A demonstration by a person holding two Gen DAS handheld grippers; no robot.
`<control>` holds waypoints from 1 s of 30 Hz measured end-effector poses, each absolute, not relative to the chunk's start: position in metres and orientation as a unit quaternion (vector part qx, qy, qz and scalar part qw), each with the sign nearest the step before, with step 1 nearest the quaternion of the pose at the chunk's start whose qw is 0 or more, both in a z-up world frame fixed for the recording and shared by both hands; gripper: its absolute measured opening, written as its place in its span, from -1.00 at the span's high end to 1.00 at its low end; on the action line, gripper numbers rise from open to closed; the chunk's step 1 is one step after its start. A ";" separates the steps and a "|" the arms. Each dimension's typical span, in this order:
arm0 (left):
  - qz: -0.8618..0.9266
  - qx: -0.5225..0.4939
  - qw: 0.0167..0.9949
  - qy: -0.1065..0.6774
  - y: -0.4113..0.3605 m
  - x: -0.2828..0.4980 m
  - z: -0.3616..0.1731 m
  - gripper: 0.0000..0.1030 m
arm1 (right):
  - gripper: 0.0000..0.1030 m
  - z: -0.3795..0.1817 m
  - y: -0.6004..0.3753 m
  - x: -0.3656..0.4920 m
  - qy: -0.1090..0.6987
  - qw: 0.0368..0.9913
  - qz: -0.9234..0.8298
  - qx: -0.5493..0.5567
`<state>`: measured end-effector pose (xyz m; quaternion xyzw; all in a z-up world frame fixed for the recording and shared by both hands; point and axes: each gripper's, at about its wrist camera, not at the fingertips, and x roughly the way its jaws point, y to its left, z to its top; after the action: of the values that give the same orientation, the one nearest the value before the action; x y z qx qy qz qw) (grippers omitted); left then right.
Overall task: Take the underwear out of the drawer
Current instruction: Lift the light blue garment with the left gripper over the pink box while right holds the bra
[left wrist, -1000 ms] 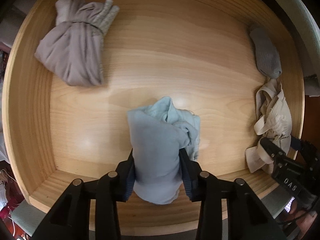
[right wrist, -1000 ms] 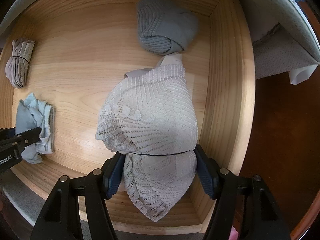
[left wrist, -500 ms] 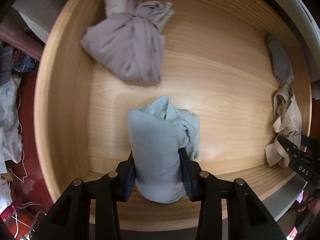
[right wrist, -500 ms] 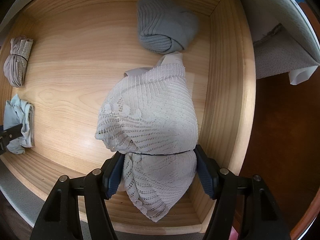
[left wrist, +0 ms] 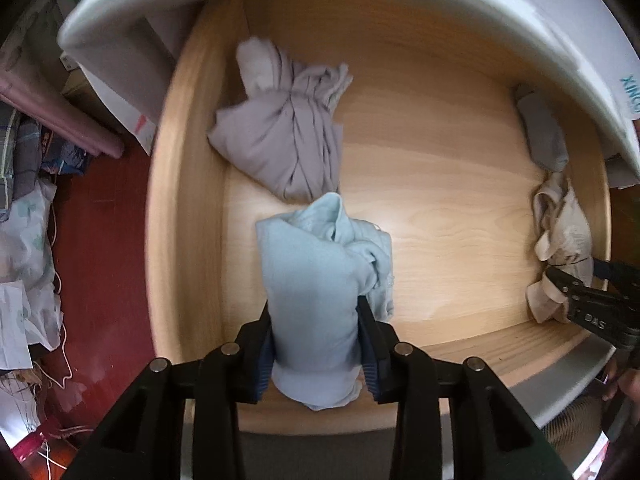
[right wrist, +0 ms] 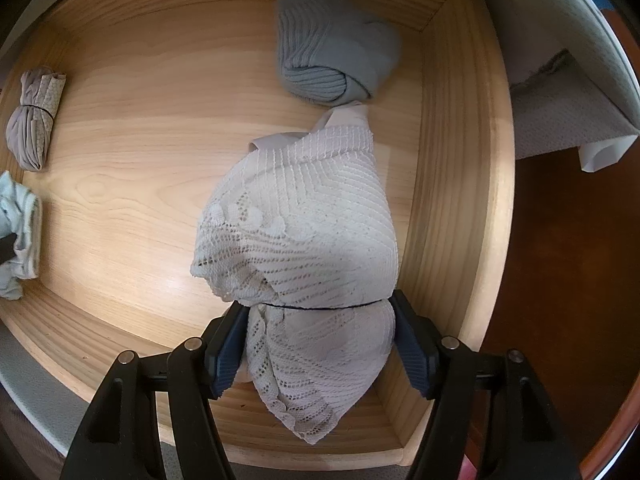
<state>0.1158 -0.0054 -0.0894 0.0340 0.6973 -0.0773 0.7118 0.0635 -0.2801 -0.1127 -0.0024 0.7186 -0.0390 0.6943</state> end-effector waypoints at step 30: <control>-0.135 0.038 0.867 0.477 0.025 0.108 0.188 0.31 | -0.26 -0.116 -0.274 0.062 0.721 0.692 -0.037 -0.009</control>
<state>0.1083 0.0253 0.1880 0.0384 0.4773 -0.1353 0.8674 0.0622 -0.2740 -0.1157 -0.0086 0.7212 -0.0366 0.6917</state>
